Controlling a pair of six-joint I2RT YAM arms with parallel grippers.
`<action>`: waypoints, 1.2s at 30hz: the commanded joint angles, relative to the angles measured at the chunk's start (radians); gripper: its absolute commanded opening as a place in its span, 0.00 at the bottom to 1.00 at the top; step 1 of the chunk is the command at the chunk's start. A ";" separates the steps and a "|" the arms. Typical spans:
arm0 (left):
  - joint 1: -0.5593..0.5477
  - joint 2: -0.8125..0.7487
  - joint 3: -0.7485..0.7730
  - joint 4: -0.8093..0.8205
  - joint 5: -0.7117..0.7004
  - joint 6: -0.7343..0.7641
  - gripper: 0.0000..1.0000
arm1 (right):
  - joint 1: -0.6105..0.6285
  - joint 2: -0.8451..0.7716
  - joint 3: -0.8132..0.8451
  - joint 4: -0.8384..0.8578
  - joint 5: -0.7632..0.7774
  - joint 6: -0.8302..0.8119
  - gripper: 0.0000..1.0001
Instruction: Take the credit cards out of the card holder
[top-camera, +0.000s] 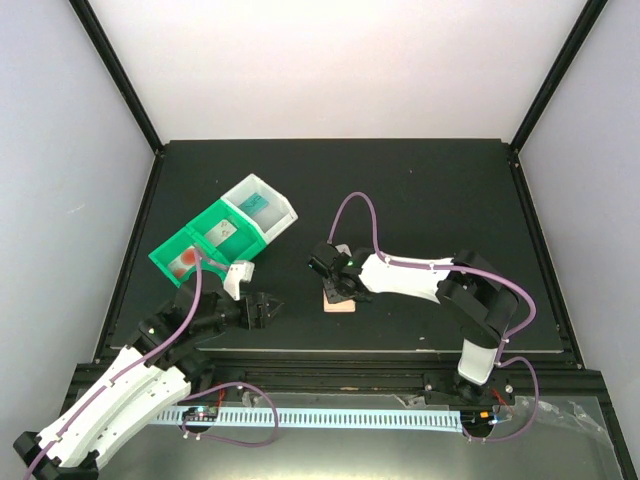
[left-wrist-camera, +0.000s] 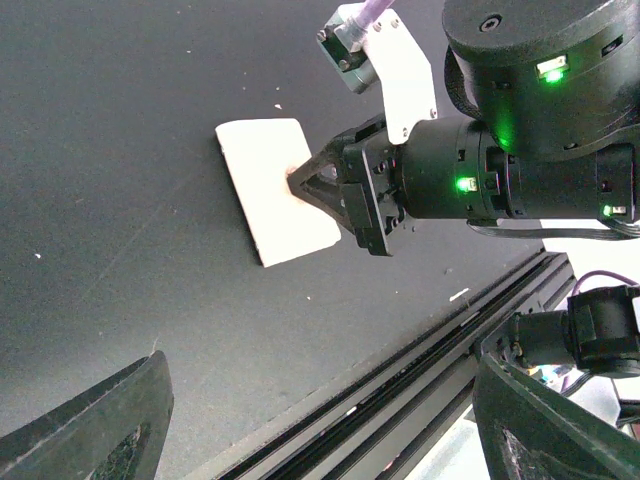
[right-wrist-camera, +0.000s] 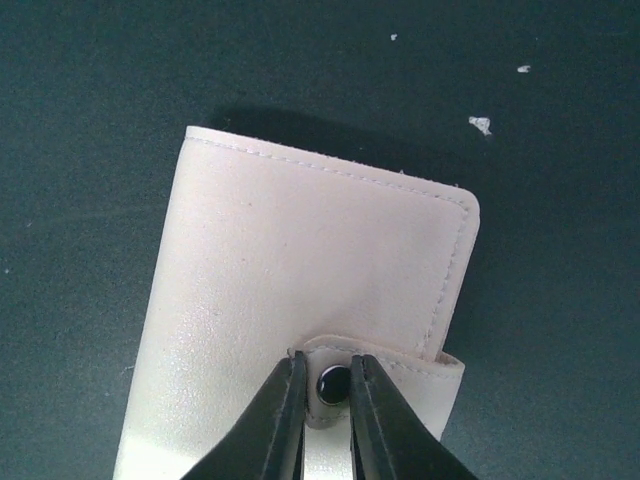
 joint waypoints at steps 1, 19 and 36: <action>-0.007 0.011 0.015 0.002 0.001 -0.001 0.84 | 0.010 0.028 0.007 0.021 -0.002 -0.005 0.09; -0.007 0.071 -0.046 0.073 0.039 -0.048 0.79 | 0.033 -0.107 -0.085 0.177 -0.085 -0.120 0.01; -0.007 0.287 -0.145 0.298 0.052 -0.033 0.73 | 0.084 -0.302 -0.291 0.342 -0.067 -0.118 0.01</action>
